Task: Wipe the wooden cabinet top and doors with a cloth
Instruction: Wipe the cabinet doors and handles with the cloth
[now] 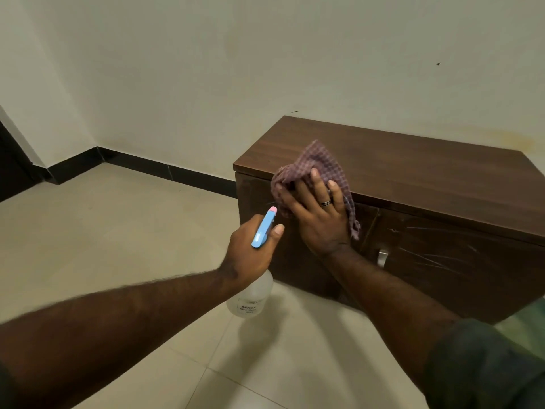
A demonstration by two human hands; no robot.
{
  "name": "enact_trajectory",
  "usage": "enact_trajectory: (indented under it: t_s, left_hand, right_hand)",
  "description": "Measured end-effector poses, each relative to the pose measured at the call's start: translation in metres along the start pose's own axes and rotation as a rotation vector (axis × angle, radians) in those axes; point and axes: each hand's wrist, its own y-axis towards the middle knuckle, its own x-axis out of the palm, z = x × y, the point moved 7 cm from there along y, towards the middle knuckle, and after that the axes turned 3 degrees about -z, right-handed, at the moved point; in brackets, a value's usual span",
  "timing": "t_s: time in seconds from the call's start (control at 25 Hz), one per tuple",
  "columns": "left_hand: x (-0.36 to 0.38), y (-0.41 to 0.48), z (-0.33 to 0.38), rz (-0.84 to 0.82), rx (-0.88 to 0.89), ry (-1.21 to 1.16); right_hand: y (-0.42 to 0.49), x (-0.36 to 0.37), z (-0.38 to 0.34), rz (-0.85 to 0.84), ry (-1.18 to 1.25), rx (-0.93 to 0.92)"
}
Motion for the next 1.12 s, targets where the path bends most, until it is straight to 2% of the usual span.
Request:
enact_trajectory:
  t_s: [0.08, 0.16, 0.24, 0.32, 0.4, 0.56, 0.64, 0.84, 1.0, 1.12]
  left_hand:
    - [0.000, 0.001, 0.012, 0.007, 0.031, -0.044]
    - [-0.002, 0.001, 0.025, 0.005, 0.044, -0.100]
    - [0.003, 0.002, 0.036, -0.016, 0.062, -0.107]
    - [0.015, 0.000, 0.046, -0.044, 0.094, -0.076]
    - [0.031, -0.003, 0.054, -0.073, 0.126, -0.055]
    - [0.055, -0.008, 0.057, -0.120, 0.090, -0.042]
    - [0.063, -0.010, 0.056, -0.137, 0.071, -0.035]
    - [0.078, -0.016, 0.060, -0.195, 0.087, 0.070]
    - [0.090, -0.026, 0.071, -0.236, 0.128, 0.025]
    - [0.107, -0.044, 0.090, -0.329, 0.217, -0.042]
  right_hand:
    - [-0.015, 0.009, -0.014, -0.047, 0.121, -0.204]
    - [-0.045, 0.026, -0.031, -0.247, 0.153, -0.391]
    - [-0.075, 0.042, -0.037, -0.471, 0.126, -0.452]
    - [-0.097, 0.048, -0.040, -0.638, 0.177, -0.431]
    - [-0.109, 0.039, -0.044, -0.674, 0.313, -0.294]
    - [-0.142, 0.018, -0.056, -0.706, 0.786, 0.335]
    - [-0.159, 0.015, -0.046, -0.695, 0.830, 0.547]
    - [-0.191, 0.020, -0.001, -0.839, 0.812, 0.728]
    - [-0.187, 0.001, 0.039, -0.698, 0.797, 0.849]
    - [-0.191, -0.002, 0.031, -0.871, 0.855, 0.787]
